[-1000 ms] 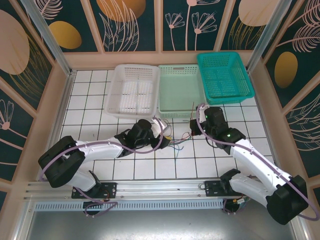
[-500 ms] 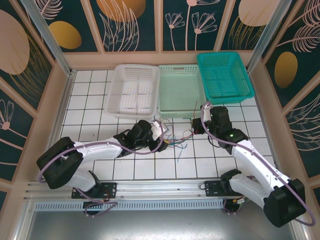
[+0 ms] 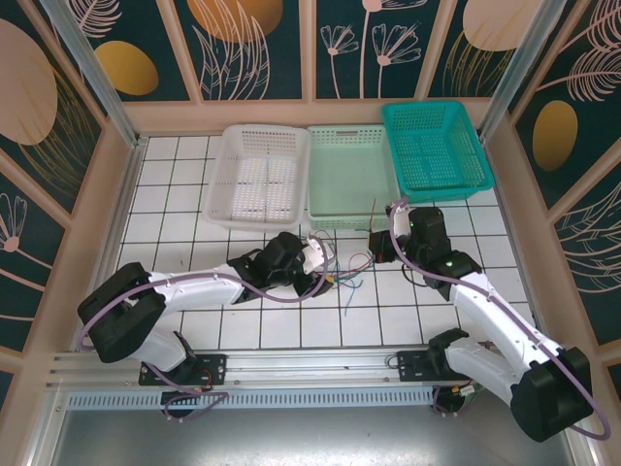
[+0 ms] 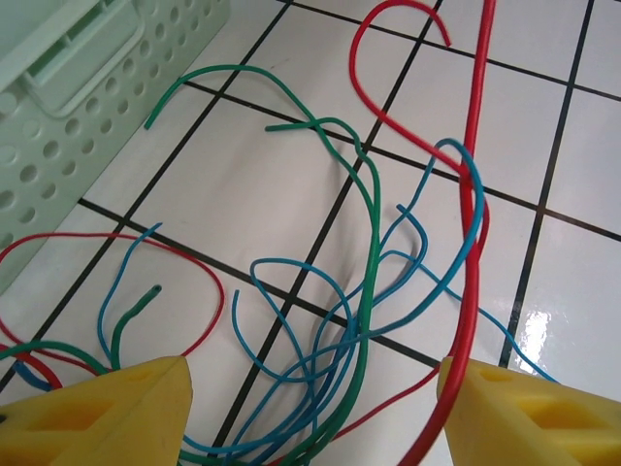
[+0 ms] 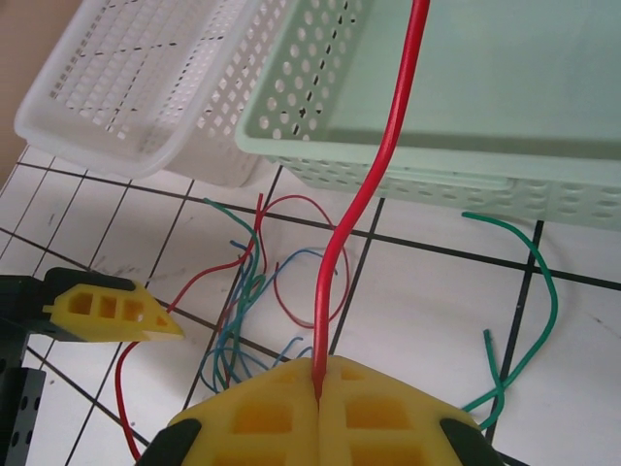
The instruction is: Untangle the cables
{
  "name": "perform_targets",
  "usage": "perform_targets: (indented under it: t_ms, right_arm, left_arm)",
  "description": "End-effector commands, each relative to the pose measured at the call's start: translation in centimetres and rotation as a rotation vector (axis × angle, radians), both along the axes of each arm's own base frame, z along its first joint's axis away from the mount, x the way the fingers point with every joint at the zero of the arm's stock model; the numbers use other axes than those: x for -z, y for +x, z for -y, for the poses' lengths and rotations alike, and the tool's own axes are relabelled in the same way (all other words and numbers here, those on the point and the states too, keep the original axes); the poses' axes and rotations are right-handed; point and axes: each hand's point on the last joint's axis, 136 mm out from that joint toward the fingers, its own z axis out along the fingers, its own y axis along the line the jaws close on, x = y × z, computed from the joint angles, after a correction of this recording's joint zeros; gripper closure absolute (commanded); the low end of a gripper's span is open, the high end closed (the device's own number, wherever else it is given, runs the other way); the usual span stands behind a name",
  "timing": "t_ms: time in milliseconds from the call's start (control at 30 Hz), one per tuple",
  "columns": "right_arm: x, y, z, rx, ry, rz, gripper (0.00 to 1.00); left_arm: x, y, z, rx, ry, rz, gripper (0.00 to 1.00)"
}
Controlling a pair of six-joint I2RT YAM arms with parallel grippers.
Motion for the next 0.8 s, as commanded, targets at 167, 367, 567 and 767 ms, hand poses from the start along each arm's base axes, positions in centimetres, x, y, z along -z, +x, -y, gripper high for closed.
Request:
perform_targets:
  t_ms: [167,367,567,767]
  right_arm:
    - [-1.0,0.0,-0.2,-0.022,0.029,0.042,1.00]
    - [-0.2,0.6,1.1,0.057,0.030,0.004,1.00]
    - [1.8,1.0,3.0,0.167,0.048,-0.084,1.00]
    - [3.0,0.3,2.7,0.155,0.072,-0.145,0.83]
  left_arm:
    - [1.1,0.0,0.9,0.050,0.067,0.015,0.59]
    - [0.9,0.1,0.2,0.004,0.057,0.024,0.93]
    - [0.9,0.3,-1.1,-0.072,0.057,0.010,1.00]
    - [1.2,0.0,-0.9,-0.098,0.031,-0.053,1.00]
